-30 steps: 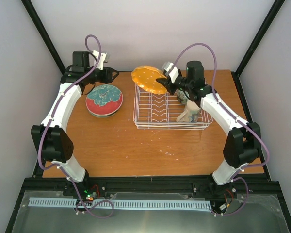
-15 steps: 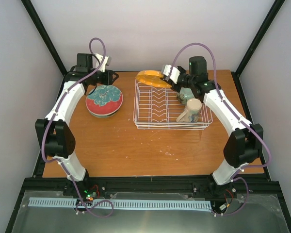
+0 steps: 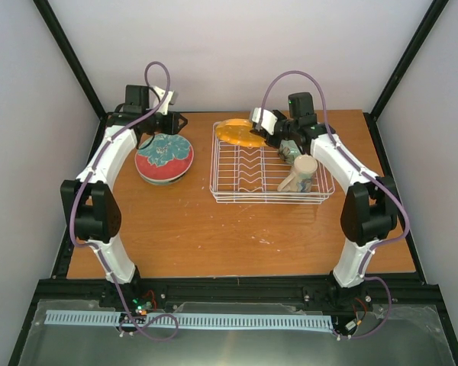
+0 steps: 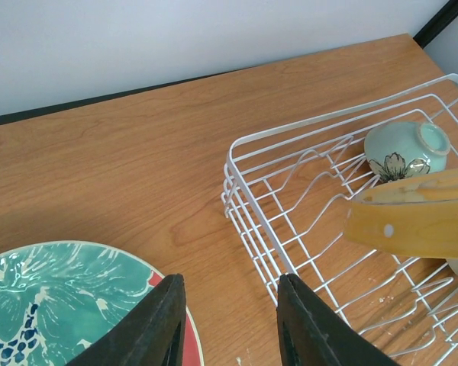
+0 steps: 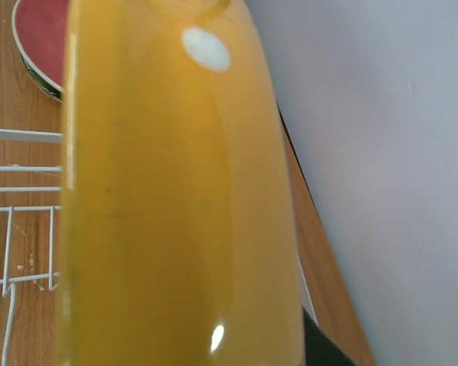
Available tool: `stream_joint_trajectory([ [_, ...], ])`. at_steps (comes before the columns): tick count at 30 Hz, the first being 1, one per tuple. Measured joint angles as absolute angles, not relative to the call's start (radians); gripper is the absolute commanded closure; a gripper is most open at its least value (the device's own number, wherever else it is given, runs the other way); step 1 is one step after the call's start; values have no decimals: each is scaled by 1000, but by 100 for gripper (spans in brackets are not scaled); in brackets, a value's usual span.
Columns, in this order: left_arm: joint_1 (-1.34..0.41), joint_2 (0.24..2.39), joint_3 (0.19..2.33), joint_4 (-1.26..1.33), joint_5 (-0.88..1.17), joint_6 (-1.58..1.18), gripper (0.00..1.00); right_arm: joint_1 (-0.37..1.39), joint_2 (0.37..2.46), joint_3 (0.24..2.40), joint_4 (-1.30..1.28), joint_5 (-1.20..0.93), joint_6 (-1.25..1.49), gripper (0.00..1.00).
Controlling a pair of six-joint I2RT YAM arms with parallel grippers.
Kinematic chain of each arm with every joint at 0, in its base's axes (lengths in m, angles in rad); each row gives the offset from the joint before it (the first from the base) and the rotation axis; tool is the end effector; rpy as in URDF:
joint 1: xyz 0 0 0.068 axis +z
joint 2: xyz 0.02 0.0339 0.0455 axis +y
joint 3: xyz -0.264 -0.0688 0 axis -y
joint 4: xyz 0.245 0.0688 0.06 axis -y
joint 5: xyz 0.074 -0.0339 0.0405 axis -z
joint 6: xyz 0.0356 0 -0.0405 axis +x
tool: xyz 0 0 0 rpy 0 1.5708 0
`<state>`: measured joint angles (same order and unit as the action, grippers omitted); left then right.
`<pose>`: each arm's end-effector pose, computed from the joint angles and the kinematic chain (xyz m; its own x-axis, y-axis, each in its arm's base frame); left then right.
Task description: Load the mixed dishes into the dish rack
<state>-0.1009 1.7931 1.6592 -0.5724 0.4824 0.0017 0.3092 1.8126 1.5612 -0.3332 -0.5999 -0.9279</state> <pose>0.4056 -0.0577 0.3293 -0.6450 0.0668 -0.7613 0.4415 0.8457 -0.2998 0.3955 0.1475 0.3099 0.2448 -0.6153 -0.7493 -0.8402 0.2511 -0.4807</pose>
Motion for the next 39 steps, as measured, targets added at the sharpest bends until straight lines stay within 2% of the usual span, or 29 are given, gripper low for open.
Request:
stream_joint_trajectory([
  [14, -100, 1819, 1664, -568, 453, 17, 66, 309, 1916, 1661, -324, -616, -950, 97],
  [24, -100, 1862, 1695, -569, 444, 19, 67, 291, 1959, 1663, -324, -567, -984, 97],
  [39, -100, 1897, 1712, -568, 434, 22, 66, 252, 1973, 1663, -322, -618, -1011, 97],
])
